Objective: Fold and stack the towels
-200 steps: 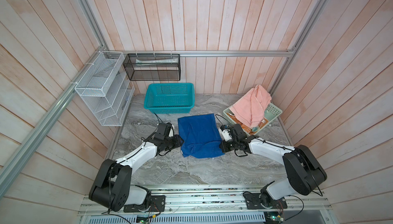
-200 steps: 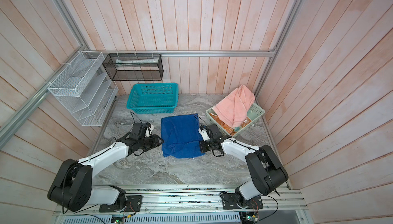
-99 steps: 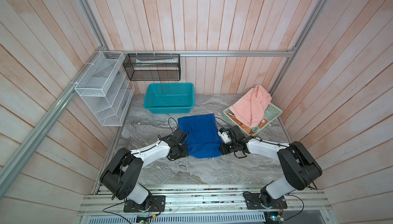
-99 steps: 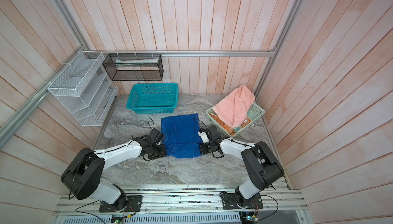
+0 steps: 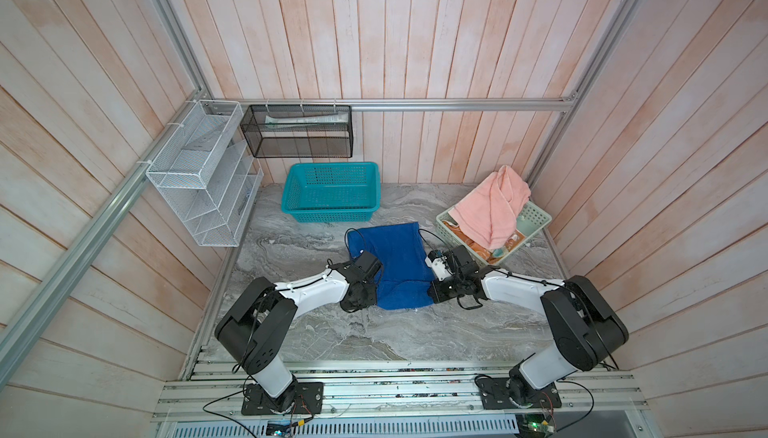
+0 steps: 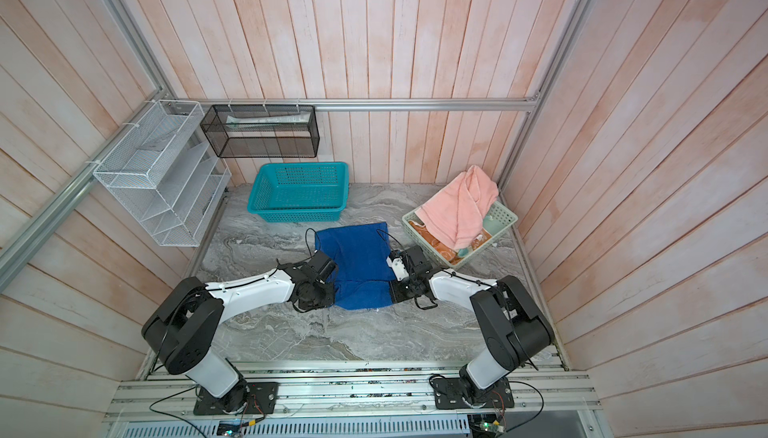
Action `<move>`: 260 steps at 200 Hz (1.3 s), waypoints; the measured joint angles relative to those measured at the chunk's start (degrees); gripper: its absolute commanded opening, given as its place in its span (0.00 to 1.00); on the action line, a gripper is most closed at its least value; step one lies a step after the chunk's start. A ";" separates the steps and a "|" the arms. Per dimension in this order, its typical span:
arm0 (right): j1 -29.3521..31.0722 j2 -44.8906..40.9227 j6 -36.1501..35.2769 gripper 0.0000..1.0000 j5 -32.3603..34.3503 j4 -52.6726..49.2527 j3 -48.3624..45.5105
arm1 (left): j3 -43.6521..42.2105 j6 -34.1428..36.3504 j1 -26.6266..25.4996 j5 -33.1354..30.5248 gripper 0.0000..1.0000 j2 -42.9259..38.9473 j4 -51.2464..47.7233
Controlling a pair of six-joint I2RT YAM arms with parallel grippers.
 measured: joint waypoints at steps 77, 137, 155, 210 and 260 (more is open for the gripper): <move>-0.87 0.00 -0.02 0.00 -0.33 -1.84 0.31 | 1.05 5.11 2.64 4.04 0.02 -10.58 -10.69; -0.98 0.37 -0.44 0.00 -1.36 -2.78 0.72 | -3.69 6.21 6.88 8.44 0.47 -13.40 -13.70; -1.07 0.74 -0.61 0.00 -1.68 -3.21 1.16 | -3.72 6.05 7.06 8.46 0.45 -14.78 -13.35; -1.22 1.46 -0.83 0.00 -2.32 -4.15 2.08 | -3.74 4.90 3.76 10.88 0.43 -13.66 -6.73; -1.22 1.51 -0.83 0.00 -2.38 -4.13 2.08 | -4.24 0.68 3.08 15.85 0.44 -9.81 6.64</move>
